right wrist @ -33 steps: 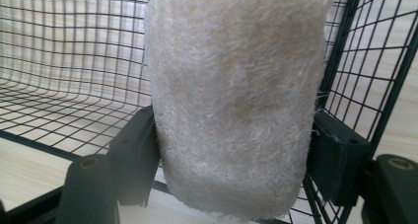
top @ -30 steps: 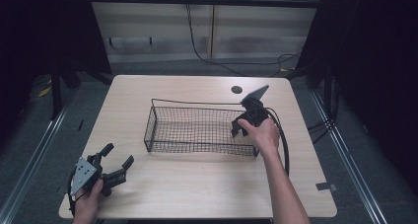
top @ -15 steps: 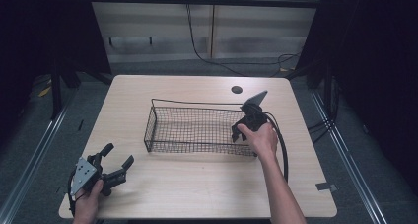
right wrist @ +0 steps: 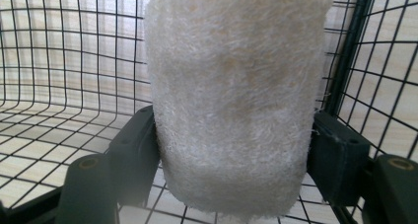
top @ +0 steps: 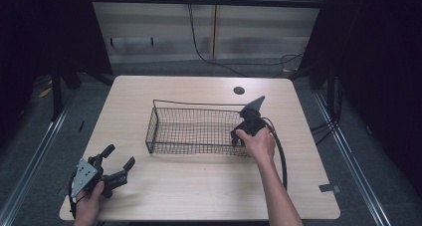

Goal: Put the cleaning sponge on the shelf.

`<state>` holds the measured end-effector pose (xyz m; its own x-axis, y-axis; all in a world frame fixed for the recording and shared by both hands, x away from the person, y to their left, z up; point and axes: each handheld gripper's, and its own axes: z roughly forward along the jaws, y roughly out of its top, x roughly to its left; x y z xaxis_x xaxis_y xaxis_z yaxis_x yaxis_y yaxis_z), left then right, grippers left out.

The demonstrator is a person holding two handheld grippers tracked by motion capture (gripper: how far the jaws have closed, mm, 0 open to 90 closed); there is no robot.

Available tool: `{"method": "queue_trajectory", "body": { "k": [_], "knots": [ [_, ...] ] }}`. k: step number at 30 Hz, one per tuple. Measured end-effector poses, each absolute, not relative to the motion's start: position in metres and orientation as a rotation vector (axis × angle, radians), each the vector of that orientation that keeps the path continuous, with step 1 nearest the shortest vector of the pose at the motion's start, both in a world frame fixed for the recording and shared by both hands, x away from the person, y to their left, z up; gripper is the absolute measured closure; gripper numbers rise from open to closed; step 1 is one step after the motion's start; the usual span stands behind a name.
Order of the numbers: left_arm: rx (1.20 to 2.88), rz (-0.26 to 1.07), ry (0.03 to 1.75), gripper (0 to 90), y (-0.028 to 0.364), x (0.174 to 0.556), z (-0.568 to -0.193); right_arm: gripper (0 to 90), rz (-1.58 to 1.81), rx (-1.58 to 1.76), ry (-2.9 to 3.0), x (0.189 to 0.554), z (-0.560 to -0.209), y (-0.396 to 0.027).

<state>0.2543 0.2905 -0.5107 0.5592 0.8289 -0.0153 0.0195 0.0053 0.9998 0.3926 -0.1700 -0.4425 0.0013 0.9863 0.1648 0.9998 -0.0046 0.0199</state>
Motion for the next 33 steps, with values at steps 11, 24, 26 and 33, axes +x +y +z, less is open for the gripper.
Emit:
{"method": "queue_trajectory", "body": {
  "k": [11, 24, 26, 33],
  "knots": [
    [1.437, 0.746, 0.778, 15.5, 0.29, 0.254, -0.511, 28.7, -0.156, -2.177, -2.154, 0.394, -0.447, -0.163],
    [1.44, 0.735, 0.772, 15.5, 0.29, 0.255, -0.511, 25.5, -0.109, -2.169, -2.183, 0.394, -0.448, -0.159],
    [1.437, 0.746, 0.778, 15.5, 0.29, 0.254, -0.511, 24.2, -0.124, -2.168, -2.182, 0.394, -0.447, -0.161],
    [1.439, 0.735, 0.771, 15.5, 0.29, 0.254, -0.511, 17.2, -0.141, -2.134, -2.201, 0.391, -0.443, -0.163]
  ]
}}
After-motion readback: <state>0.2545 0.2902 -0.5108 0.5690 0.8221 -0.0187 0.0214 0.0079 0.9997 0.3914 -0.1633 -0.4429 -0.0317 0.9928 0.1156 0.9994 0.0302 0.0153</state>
